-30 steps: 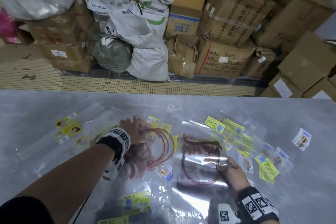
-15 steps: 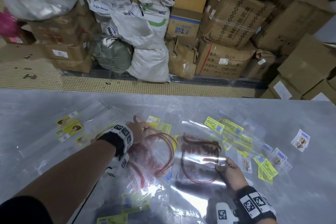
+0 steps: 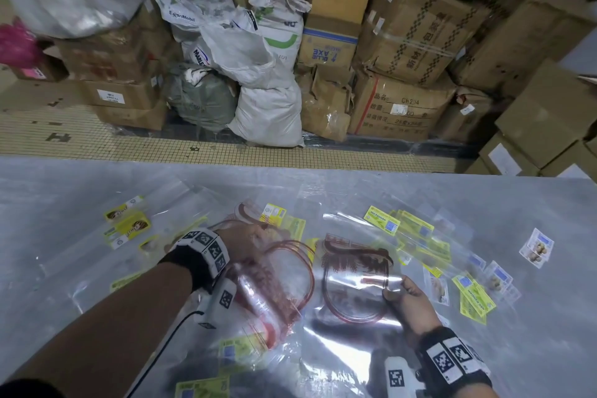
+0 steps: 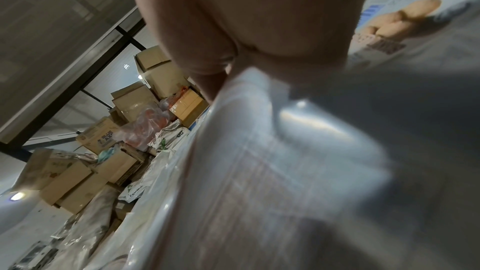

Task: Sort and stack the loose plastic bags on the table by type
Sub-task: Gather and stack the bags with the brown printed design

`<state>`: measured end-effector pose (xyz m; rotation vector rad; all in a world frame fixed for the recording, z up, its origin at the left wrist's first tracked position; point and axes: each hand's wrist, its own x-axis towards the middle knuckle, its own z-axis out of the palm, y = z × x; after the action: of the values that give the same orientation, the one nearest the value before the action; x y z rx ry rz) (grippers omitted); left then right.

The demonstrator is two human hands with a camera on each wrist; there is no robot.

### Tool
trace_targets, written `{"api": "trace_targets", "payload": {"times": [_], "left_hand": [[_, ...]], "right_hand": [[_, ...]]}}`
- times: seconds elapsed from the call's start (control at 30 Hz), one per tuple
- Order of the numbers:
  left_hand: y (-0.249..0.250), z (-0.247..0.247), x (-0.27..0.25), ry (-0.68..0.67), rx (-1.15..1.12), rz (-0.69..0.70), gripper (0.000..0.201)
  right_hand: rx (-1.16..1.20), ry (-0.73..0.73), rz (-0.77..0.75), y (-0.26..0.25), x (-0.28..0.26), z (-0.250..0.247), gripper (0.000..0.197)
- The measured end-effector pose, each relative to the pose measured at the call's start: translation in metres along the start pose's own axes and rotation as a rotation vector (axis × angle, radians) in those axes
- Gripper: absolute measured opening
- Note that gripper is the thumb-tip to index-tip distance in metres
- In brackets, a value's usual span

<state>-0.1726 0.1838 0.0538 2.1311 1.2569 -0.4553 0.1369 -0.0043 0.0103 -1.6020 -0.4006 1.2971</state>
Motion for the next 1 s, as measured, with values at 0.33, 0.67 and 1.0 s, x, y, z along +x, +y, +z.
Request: {"api": "trace_targets", "payload": {"times": [0.33, 0.67, 1.0], "left_hand": [[-0.029, 0.017, -0.034, 0.185, -0.377, -0.033, 0.032], [-0.010, -0.039, -0.090, 0.605, -1.137, 0.059, 0.017], [0.087, 0.059, -0.036, 0.362, -1.081, -0.042, 0.026]], "right_hand": [[-0.030, -0.032, -0.006, -0.008, 0.000, 0.008, 0.030], [-0.074, -0.089, 0.010, -0.016, 0.011, 0.022, 0.029], [-0.253, -0.126, 0.027, -0.022, 0.020, 0.019, 0.025]]}}
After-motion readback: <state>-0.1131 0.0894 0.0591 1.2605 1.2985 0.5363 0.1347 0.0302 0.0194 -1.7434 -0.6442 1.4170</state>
